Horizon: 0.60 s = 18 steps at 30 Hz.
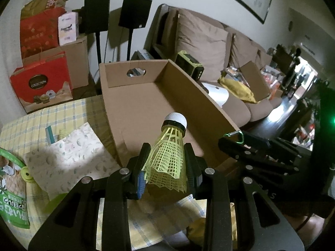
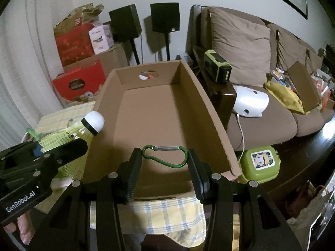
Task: Organize objects
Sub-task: 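Carry the carabiner over the cardboard box with the right gripper while the left carries the shuttlecock, then lower the shuttlecock into the box and open the left gripper while the right releases the carabiner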
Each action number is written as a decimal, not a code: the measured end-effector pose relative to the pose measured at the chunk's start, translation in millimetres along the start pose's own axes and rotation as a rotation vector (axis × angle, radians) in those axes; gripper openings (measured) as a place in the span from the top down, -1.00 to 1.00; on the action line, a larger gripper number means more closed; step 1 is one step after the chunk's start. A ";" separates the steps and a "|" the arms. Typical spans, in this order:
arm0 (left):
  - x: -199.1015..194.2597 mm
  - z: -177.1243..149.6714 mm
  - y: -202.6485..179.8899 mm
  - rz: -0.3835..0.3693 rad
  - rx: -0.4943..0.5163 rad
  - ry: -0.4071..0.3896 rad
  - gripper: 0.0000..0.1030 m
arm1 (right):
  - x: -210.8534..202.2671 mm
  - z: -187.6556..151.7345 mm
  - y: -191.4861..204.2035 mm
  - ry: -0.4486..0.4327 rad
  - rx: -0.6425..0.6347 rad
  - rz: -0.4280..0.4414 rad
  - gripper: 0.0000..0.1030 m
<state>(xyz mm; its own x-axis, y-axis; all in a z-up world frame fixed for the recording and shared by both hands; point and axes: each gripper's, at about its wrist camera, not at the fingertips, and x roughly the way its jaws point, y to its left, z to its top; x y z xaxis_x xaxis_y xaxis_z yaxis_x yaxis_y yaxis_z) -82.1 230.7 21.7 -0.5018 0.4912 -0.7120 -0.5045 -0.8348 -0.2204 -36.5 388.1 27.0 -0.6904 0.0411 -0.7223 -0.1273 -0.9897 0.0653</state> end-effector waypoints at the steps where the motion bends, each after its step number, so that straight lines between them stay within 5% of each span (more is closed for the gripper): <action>1: 3.5 1.0 -1.2 0.006 0.005 0.004 0.42 | 1.2 0.4 -1.2 -0.001 -0.001 -0.003 0.13; 10: 32.6 5.9 -7.9 0.031 0.019 0.039 0.40 | 17.5 6.5 -15.0 0.007 0.005 -0.024 0.12; 18: 46.1 3.8 -1.6 0.059 0.002 0.045 0.16 | 31.4 6.5 -14.4 0.034 -0.019 -0.023 0.11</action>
<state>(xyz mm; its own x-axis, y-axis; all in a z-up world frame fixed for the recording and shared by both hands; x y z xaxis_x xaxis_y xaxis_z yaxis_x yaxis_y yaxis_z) -107.1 255.6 -8.2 -0.4989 0.4295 -0.7527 -0.4762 -0.8615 -0.1759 -60.9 404.5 7.8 -0.6630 0.0597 -0.7462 -0.1288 -0.9910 0.0352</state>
